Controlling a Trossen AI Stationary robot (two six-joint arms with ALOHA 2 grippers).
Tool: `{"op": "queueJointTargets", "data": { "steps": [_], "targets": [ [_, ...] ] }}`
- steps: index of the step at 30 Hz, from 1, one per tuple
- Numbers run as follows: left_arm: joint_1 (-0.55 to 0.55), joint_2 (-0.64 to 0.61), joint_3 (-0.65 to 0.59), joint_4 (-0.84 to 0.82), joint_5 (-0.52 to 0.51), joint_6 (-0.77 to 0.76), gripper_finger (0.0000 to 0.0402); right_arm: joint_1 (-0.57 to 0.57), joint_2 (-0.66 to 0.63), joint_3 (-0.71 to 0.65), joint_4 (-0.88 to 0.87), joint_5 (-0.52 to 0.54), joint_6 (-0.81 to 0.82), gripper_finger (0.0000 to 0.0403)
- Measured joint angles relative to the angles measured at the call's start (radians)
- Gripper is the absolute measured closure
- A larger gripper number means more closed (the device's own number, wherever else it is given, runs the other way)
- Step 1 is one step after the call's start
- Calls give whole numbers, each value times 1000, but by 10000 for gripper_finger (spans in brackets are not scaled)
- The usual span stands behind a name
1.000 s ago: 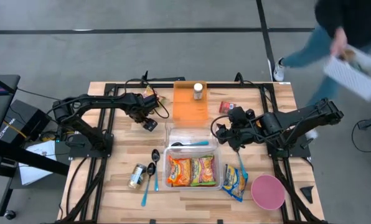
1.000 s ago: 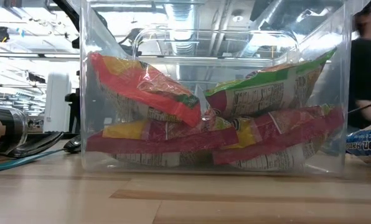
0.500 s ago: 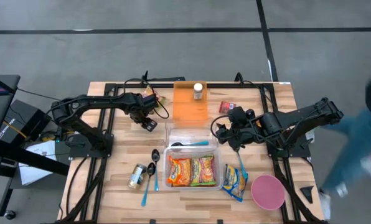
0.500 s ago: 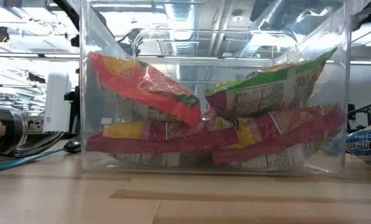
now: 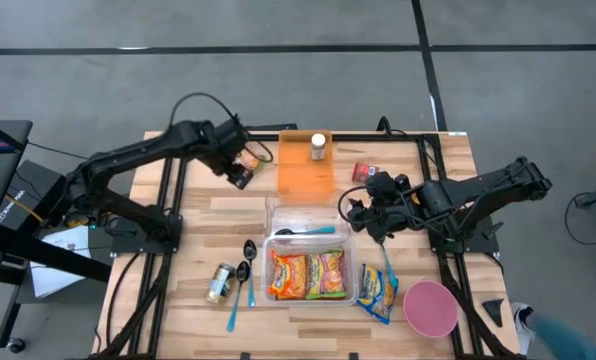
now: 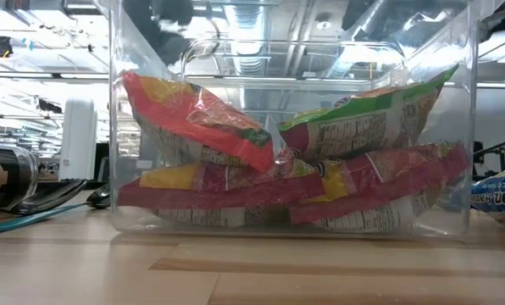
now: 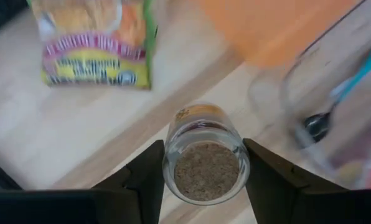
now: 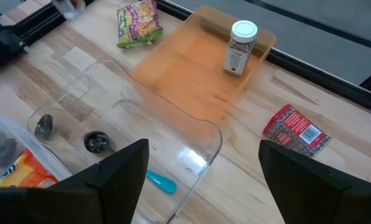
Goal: Pick & Place Food Item
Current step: Put the brown seasoning bottle into the orange transparent bin
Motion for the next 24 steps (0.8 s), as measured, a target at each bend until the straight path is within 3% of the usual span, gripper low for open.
{"op": "queueJointTargets", "data": {
  "steps": [8, 24],
  "targets": [
    [-6, 82, 227, -46, 0, -2, 232, -1, 0, 0, 3, 2, -2, 104],
    [-72, 415, 519, 19, 54, 51, 232, -1, 0, 0, 4, 5, 8, 104]
  ]
}}
